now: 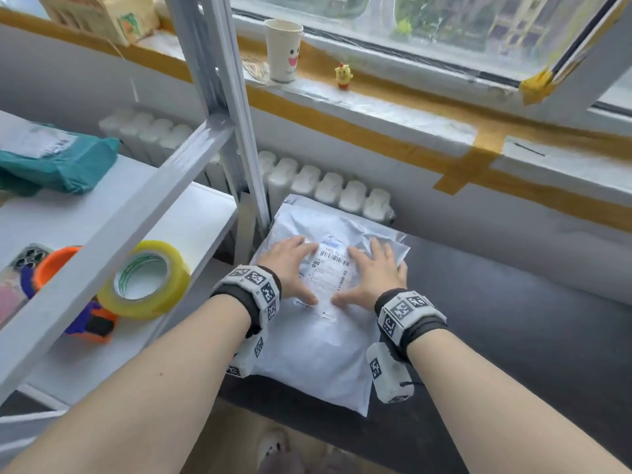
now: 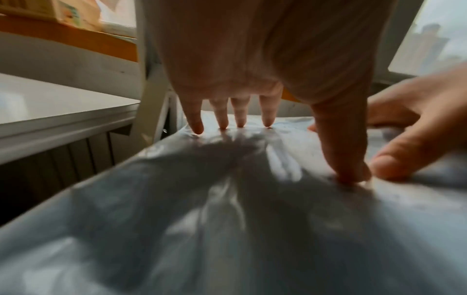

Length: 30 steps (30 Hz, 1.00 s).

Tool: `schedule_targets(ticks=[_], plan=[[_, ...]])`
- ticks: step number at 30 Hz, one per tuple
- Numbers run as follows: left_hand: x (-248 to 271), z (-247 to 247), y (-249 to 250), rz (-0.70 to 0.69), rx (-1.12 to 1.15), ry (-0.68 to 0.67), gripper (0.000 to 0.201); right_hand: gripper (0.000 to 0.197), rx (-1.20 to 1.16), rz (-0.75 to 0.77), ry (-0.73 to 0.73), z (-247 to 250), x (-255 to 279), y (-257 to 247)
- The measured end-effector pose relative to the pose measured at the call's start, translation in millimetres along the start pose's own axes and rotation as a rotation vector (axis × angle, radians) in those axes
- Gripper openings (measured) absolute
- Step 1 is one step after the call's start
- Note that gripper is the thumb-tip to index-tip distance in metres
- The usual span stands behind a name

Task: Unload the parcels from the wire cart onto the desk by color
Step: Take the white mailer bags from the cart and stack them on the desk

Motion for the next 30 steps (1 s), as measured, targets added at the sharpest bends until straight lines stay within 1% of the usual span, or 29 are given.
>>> schedule_targets(ticks=[1,3,6,9,12,16,19,22,25,30], plan=[[-4.1,-5.6,0.7,0.003,-0.049,-0.040,0.112,0.109,-0.001,-0.020,-0.030,-4.4,-2.7,4.8],[-12.4,-12.5,-3.7,0.011,-0.101,-0.072,0.118,0.114,0.012,-0.057,-0.086,-12.9,-6.7,13.1],[-23.7,-17.2,-9.3,-0.022,-0.171,-0.062,0.122,0.118,0.048,-0.097,-0.117,-23.2,-11.9,19.7],[-25.7,-17.6,-9.5,-0.034,-0.192,-0.053,0.123,0.117,0.010,-0.099,-0.121,-26.6,-12.5,20.5],[-18.9,-7.3,-3.5,-0.018,-0.177,-0.041,0.116,0.103,-0.076,-0.090,-0.084,-15.6,-6.4,22.7],[-11.7,21.1,15.8,-0.035,-0.184,0.046,0.091,0.071,-0.177,-0.128,0.081,12.6,7.1,38.7],[-7.1,37.8,41.7,-0.074,-0.173,0.070,0.071,0.056,-0.213,-0.164,0.177,32.5,26.1,55.4],[-1.3,42.2,77.3,-0.162,-0.165,0.064,0.061,0.048,-0.231,-0.230,0.222,45.1,52.7,72.4],[3.3,38.4,115.8,-0.252,-0.161,0.071,0.054,0.045,-0.281,-0.280,0.247,50.6,81.0,85.9],[23.3,8.7,211.3,-0.449,-0.157,0.021,0.053,0.041,-0.323,-0.395,0.298,60.7,146.3,133.3]])
Point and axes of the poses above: each hand's wrist, its own x-axis away from the middle knuckle, its own z-axis out of the back of the hand, y = z × x, the point moved 7 cm from there along -x, towards the middle knuckle, and after that the axes turned 2 degrees about -z, right-handed, at the moved point
